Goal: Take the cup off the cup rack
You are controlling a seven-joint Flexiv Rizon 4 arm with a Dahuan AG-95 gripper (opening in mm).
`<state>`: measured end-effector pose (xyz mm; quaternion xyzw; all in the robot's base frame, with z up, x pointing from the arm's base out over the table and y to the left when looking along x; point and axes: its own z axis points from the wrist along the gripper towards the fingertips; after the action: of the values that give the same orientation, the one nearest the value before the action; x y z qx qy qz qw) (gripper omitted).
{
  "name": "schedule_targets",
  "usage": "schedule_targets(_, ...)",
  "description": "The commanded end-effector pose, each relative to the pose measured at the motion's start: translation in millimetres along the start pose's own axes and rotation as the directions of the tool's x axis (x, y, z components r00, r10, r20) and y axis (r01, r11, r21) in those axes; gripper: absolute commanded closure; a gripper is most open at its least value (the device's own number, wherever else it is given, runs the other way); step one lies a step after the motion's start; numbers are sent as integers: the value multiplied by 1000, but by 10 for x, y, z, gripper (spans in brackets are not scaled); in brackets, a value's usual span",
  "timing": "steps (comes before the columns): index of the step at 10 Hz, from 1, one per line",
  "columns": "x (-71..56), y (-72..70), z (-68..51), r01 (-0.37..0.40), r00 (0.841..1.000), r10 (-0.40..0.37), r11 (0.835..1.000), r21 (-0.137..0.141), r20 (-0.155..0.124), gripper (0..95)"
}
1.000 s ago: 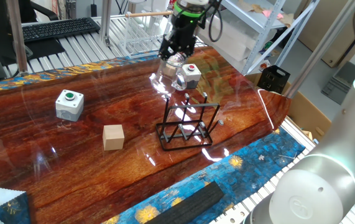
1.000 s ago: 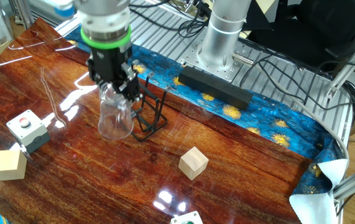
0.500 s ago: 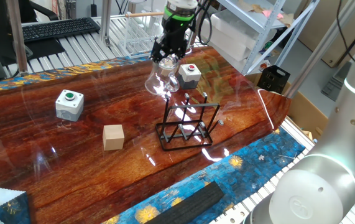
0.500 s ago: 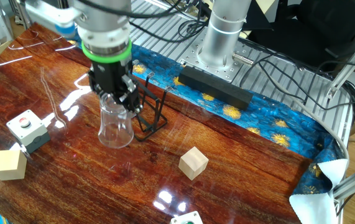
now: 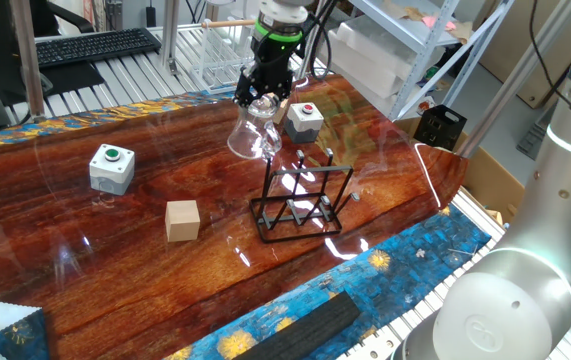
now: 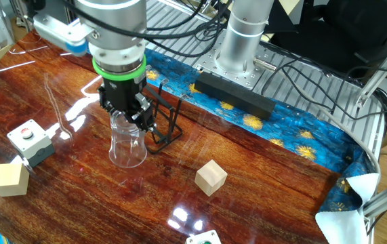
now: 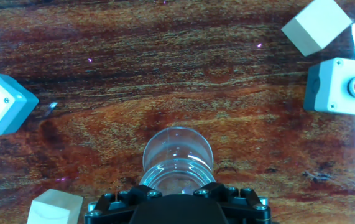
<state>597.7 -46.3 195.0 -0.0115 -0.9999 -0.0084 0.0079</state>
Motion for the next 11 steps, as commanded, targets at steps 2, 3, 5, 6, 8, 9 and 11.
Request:
schedule_targets(2,-23,45,94,-5,1000,5,1000,-7,0,950)
schedule_targets(3,-38,70,156,-5,1000,5,1000,-8,-1,950)
schedule_targets(5,-51,94,217,-6,1000,6,1000,-7,1,950)
schedule_targets(6,-57,107,251,-6,1000,6,1000,-9,1,950)
schedule_targets(8,-67,126,314,-1,1000,1,1000,-5,5,950)
schedule_targets(9,-73,141,362,1,1000,-1,1000,-5,7,950)
schedule_targets(11,-79,161,425,7,1000,-7,1000,-7,7,950)
